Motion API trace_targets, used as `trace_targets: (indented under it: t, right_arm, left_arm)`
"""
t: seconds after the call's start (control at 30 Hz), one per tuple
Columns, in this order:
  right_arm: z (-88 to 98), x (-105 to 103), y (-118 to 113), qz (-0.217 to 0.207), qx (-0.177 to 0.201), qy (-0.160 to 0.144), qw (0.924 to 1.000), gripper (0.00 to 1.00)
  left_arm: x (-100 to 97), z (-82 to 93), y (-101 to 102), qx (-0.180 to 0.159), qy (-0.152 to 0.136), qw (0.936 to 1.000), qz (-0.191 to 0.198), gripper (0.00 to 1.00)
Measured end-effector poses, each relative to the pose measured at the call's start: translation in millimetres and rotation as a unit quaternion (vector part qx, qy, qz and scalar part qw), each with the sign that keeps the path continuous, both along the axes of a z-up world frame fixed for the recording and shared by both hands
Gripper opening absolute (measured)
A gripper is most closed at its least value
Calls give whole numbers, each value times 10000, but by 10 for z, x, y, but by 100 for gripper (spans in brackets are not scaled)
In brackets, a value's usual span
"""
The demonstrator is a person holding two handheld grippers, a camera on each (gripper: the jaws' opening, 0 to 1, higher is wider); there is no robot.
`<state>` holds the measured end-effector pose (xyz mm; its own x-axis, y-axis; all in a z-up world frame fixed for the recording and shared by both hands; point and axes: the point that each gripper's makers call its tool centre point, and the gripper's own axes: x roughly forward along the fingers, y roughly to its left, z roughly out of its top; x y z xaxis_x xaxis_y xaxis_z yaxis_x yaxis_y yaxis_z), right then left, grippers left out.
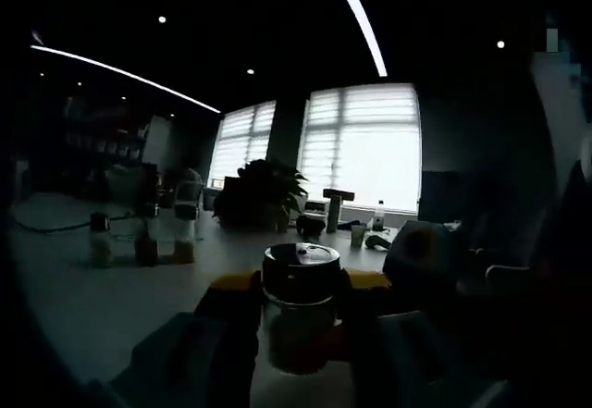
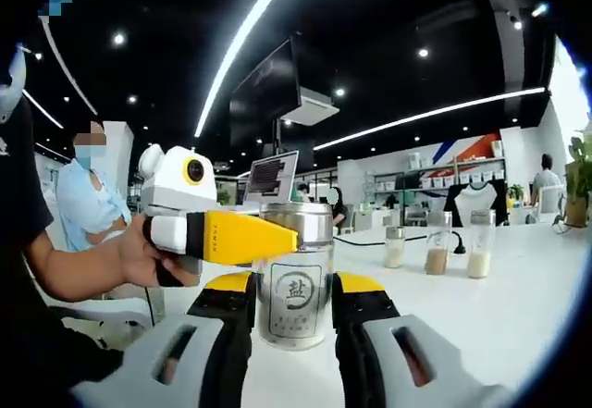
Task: Rotate the seasoning bottle until the label or dispensing opening points toward the visible target arrow and the bottle remains upright within the marked orientation range
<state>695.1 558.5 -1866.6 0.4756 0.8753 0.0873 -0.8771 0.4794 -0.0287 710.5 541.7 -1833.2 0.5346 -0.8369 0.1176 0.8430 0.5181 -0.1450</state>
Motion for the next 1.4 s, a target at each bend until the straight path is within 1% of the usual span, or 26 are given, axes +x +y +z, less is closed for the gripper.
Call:
trace_targets:
  t: [0.07,0.17,0.3,0.33,0.4,0.47,0.53,0.57,0.63,0.73,0.87,0.97,1.0,1.03,1.13,1.2,1.23,1.3,1.37,1.4]
  right_arm:
    - [-19,-23,12,104,-36,58,9999,30]
    - [-43,-22,14,134,-90,69,9998,30]
    - [-46,-39,31,145,-141,70,9998,30]
    - [-47,-51,30,118,-168,85,9998,30]
    - [-33,-60,28,-8,-278,-32,9996,30]
    - [-10,-70,41,-76,-263,-50,9996,30]
    - [29,-62,47,-179,-146,-104,9997,30]
    - [43,-48,54,-254,-71,-83,9996,30]
    - [43,-23,70,-435,-55,-90,9990,30]
    - [48,-4,89,-712,-104,-200,9972,30]
    - [77,-4,115,-873,-115,-254,9958,30]
    - [103,-2,117,-994,-144,-316,9944,30]
    - [123,12,112,-1179,-155,-310,9924,30]
    - [135,14,116,-1243,-151,-342,9915,30]
    - [140,18,124,-1375,-105,-356,9898,30]
    - [130,33,127,-1386,-130,-348,9896,30]
    - [128,38,125,-1376,-146,-378,9897,30]
    - [130,37,129,-1286,-183,-509,9902,30]
    - [128,31,136,-1133,-237,-560,9917,30]
    - [127,22,147,-978,-266,-583,9931,31]
  left_arm:
    - [-10,19,-3,-22,-2,10000,-72,35]
    - [-17,31,-6,12,-13,9999,-132,35]
    - [-60,30,-40,179,-164,9994,-227,35]
    - [-65,27,-40,198,-159,9994,-242,35]
    - [-72,34,-38,182,-179,9994,-243,35]
    - [-87,67,-28,144,-225,9995,-143,36]
    - [-85,117,-16,38,-306,9995,33,36]
    - [-75,135,-13,15,-357,9992,167,36]
    - [-69,133,-18,118,-431,9982,388,36]
    - [-64,141,-26,257,-583,9958,659,37]
    - [-48,166,12,254,-634,9930,959,37]
    - [-54,190,24,263,-728,9909,1098,37]
    - [-55,202,28,288,-762,9893,1214,37]
    - [-56,216,32,333,-842,9873,1309,37]
    - [-64,227,42,401,-910,9841,1473,37]
    - [-62,215,54,439,-924,9821,1580,37]
    - [-71,210,55,530,-1013,9807,1587,37]
    - [-78,214,68,559,-1034,9806,1566,36]
    - [-71,212,96,482,-897,9839,1469,36]
    - [-71,203,101,413,-784,9866,1372,36]
